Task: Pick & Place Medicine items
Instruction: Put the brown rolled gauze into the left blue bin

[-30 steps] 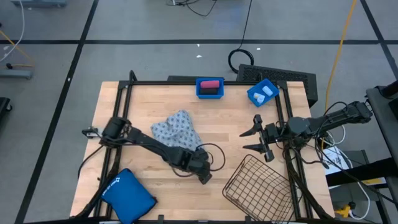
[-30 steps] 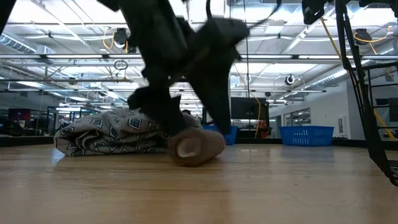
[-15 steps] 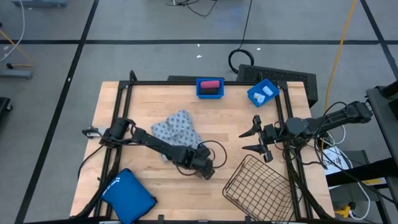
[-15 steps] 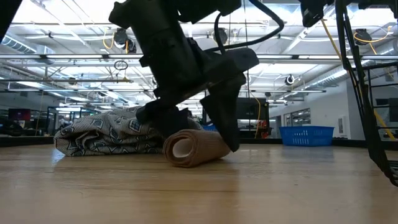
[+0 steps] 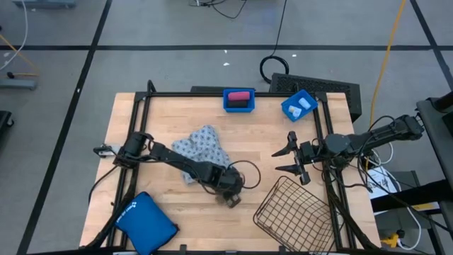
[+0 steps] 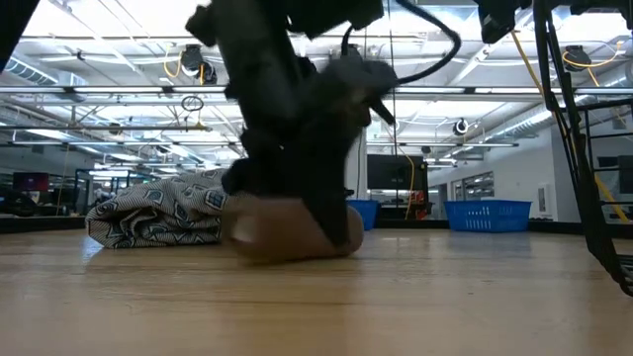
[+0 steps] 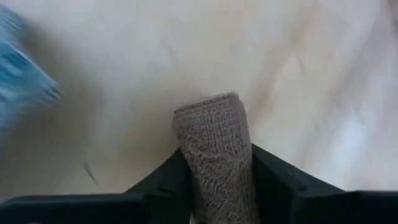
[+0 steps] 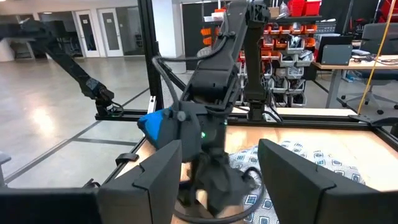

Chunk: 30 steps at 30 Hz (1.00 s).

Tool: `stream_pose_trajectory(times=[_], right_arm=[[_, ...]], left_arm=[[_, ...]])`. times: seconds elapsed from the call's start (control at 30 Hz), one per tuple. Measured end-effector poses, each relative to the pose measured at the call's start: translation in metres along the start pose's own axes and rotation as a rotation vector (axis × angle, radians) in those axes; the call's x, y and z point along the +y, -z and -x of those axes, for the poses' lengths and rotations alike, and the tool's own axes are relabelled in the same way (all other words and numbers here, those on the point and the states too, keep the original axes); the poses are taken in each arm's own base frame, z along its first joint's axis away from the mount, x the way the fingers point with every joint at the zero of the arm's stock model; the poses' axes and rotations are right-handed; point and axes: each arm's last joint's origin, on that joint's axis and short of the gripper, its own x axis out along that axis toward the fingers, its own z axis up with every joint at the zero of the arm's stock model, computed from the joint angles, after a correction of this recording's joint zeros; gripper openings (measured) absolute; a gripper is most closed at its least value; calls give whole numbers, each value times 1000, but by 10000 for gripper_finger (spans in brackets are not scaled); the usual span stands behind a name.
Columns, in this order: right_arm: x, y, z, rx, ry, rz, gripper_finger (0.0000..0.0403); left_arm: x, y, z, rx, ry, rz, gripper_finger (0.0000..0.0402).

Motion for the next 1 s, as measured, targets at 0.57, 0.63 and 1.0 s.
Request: stream_pose_trajectory(times=[0.57,0.63,1.0], right_arm=[[-2,0,0,-2,63,57,201],[-3,1,0,6,104,66,201],[-8,0,0,10,205,209,201]], left_arm=[[15,-46,223,-874,-426,-560,123],[26,-59,228,-898,-557,-623,124],[159,-164,205,-797,-457,-696,118]])
